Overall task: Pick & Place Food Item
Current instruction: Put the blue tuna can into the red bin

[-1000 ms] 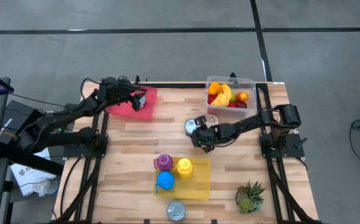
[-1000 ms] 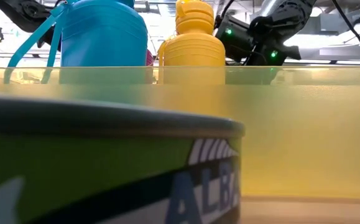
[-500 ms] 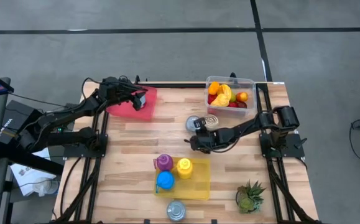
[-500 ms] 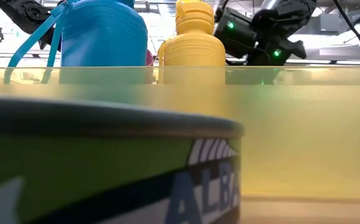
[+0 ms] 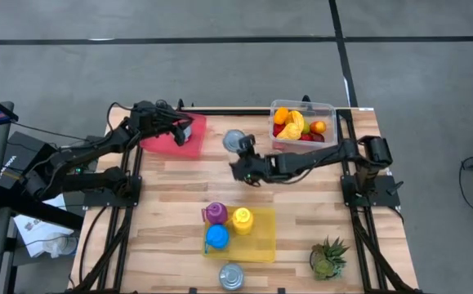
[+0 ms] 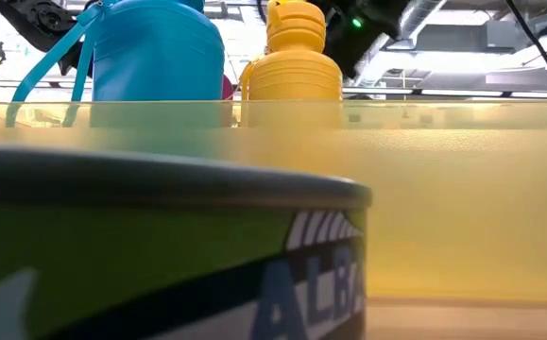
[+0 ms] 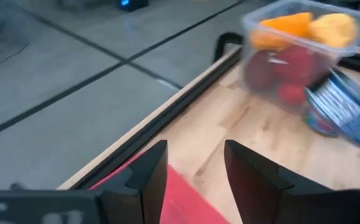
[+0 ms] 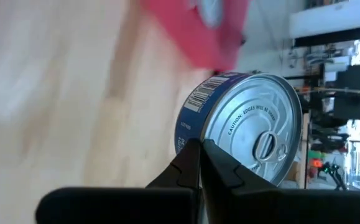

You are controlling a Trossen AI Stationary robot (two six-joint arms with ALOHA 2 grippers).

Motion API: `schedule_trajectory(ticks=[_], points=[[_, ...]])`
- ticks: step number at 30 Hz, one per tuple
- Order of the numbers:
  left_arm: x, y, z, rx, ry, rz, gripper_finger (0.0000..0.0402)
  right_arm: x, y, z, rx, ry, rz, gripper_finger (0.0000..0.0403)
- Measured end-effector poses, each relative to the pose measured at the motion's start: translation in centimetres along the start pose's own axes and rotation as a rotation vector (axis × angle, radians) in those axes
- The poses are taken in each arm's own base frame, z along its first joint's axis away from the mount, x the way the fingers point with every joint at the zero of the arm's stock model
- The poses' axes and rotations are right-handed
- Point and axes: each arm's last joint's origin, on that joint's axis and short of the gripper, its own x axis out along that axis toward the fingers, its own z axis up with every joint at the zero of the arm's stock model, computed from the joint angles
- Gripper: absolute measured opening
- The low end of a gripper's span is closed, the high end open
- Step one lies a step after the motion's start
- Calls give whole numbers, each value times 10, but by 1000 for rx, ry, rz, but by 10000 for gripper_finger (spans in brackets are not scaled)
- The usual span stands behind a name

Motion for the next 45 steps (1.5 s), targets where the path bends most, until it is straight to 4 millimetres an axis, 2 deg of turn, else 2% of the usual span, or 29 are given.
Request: schedule_trajectory(ticks=[4,9,13,19,23,27,32,34,38,45], points=[[2,-2,-11,32,-43,-80,156,1,-32,9,31,-72,-2,0],[2,8,-31,-32,-91,-24,155,8,-66,14,39,-171,26,0],[-1,22,-39,-78,-113,76,154,25,-84,15,62,-260,107,0],[-4,32,-50,-87,-89,106,153,52,-110,26,128,-384,174,0],[-4,30,-49,-71,-102,37,153,72,-111,33,108,-379,208,0],[-6,30,-39,-140,-210,22,153,86,-108,39,64,-334,255,0],[-8,26,-36,67,-229,-10,153,99,-103,44,-5,-277,242,0],[-8,26,-38,34,-205,-15,153,100,-101,43,-33,-250,259,0],[-9,33,-42,-199,-177,-18,153,99,-106,43,-30,-266,250,0],[-9,32,-49,-128,-103,-82,159,96,-110,42,-29,-264,242,1]])
